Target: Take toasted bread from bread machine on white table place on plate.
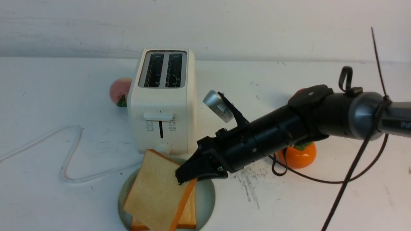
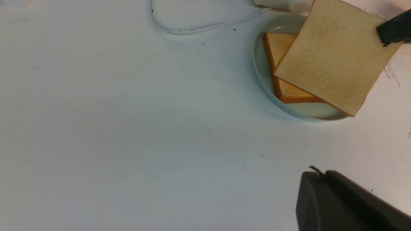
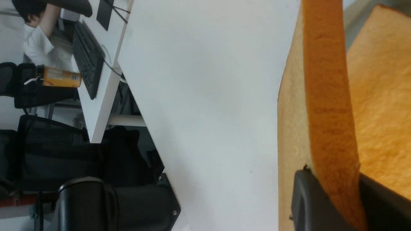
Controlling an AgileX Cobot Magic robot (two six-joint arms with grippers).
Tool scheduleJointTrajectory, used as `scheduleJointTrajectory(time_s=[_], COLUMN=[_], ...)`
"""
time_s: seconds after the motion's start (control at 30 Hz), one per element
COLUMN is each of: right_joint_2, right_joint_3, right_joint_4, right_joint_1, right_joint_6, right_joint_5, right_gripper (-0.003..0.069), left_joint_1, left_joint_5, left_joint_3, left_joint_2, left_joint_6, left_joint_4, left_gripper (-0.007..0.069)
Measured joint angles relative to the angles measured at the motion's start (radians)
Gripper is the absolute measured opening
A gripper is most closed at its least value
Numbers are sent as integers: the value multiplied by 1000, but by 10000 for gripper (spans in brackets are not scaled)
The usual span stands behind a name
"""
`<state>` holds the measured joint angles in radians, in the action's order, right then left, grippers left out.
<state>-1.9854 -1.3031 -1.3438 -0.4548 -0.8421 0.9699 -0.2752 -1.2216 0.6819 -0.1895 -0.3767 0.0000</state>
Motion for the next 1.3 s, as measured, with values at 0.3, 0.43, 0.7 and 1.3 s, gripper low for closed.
scheduleJointTrajectory(time_s=[0.3,0.43,0.7,1.3], right_joint_2=[-27,-27,20,892], right_joint_3=[-1,-1,-1,-33], right_joint_4=[50,130,247,741], right_joint_1=[0,6,112,585], right_joint_6=[30,98,209,460], right_joint_5=[-60,-65,-33,1], right_gripper=[154,295,556,-5], left_joint_1=[0,0,0,0], left_joint_5=[-3,-3,-3,102], left_joint_3=[0,0,0,0], left_joint_2=[0,0,0,0], left_joint_6=[0,0,0,0], left_joint_4=[0,0,0,0], left_gripper=[-13,-12,-3,0])
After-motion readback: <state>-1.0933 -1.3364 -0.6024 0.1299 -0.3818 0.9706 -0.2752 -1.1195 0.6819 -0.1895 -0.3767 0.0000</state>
